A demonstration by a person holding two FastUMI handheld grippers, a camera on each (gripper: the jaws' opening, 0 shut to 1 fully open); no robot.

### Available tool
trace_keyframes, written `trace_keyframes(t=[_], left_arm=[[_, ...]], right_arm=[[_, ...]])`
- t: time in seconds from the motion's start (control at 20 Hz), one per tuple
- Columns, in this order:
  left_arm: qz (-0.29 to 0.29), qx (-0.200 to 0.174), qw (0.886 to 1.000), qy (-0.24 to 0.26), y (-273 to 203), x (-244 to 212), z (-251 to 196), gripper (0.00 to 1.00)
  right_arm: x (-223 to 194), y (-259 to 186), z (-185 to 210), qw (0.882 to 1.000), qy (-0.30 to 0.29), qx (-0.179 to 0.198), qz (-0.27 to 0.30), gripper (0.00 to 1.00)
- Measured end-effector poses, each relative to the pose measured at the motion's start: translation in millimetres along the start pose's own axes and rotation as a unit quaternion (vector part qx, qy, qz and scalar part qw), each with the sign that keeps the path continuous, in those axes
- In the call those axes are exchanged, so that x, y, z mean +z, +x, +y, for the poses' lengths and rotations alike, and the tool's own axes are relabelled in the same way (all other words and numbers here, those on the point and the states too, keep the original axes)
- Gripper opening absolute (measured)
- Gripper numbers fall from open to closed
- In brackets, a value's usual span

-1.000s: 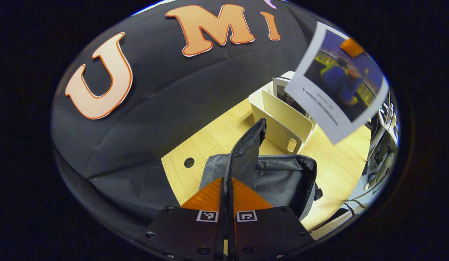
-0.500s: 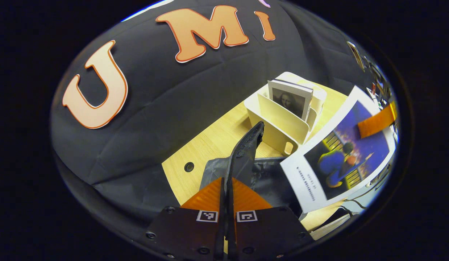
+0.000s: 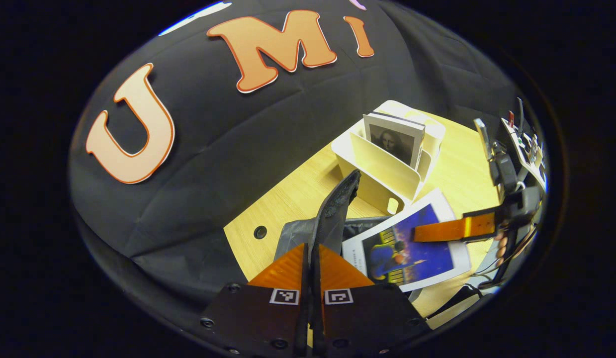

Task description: Open the schoolbag, grab two books from the bookshelf and put them into the schoolbag.

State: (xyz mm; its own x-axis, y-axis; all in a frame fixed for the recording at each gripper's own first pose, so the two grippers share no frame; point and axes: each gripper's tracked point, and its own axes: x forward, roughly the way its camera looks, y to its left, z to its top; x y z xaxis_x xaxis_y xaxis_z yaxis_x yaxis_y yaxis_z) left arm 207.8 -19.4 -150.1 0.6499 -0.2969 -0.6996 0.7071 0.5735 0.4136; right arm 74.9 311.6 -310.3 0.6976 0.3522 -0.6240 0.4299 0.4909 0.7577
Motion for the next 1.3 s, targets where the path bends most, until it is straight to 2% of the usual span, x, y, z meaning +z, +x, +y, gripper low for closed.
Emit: trace_keyframes(t=[0.15,0.3,0.55,0.65,0.75,0.8,0.9,1.0,1.1,1.3], left_arm=[[-0.003,-0.004,1.0,0.018,-5.4,0.7,-5.9,0.05],[-0.004,-0.011,1.0,0.018,-5.2,1.5,-11.6,0.05],[0.003,-0.011,1.0,0.025,-5.9,-2.1,-14.6,0.04],[0.005,-0.003,0.999,0.037,-6.8,-4.0,-10.8,0.05],[0.009,0.0,0.999,0.033,-5.2,-9.8,-6.1,0.05],[0.012,-0.005,1.0,0.021,-3.5,-13.1,-5.9,0.05],[0.016,-0.013,1.0,0.003,-2.0,-19.9,-5.3,0.05],[0.013,-0.017,1.0,-0.006,-1.4,-23.6,-3.4,0.05],[0.013,-0.019,1.0,-0.016,-0.3,-26.4,-1.6,0.05],[0.009,-0.036,0.999,-0.024,0.5,-30.2,-9.7,0.05]], right_arm=[[-6.5,25.9,11.0,1.0,-0.001,0.008,-0.018,0.37],[-13.2,47.5,12.1,0.999,-0.006,-0.002,-0.039,0.37],[-31.0,82.7,11.7,0.999,0.001,-0.017,-0.031,0.39],[-39.9,90.5,2.5,0.999,-0.007,-0.05,-0.016,0.4],[-49.6,92.8,-9.7,0.997,-0.008,-0.072,0.012,0.53],[-50.7,90.9,-13.9,0.997,-0.006,-0.076,0.019,0.69],[-47.6,81.4,-21.8,0.996,-0.007,-0.087,0.023,0.89],[-40.9,69.6,-30.8,0.995,-0.02,-0.098,0.027,0.96],[-30.0,52.0,-36.5,0.995,-0.024,-0.099,0.022,0.97],[16.4,13.1,-35.1,0.996,-0.008,-0.08,-0.028,0.98]])
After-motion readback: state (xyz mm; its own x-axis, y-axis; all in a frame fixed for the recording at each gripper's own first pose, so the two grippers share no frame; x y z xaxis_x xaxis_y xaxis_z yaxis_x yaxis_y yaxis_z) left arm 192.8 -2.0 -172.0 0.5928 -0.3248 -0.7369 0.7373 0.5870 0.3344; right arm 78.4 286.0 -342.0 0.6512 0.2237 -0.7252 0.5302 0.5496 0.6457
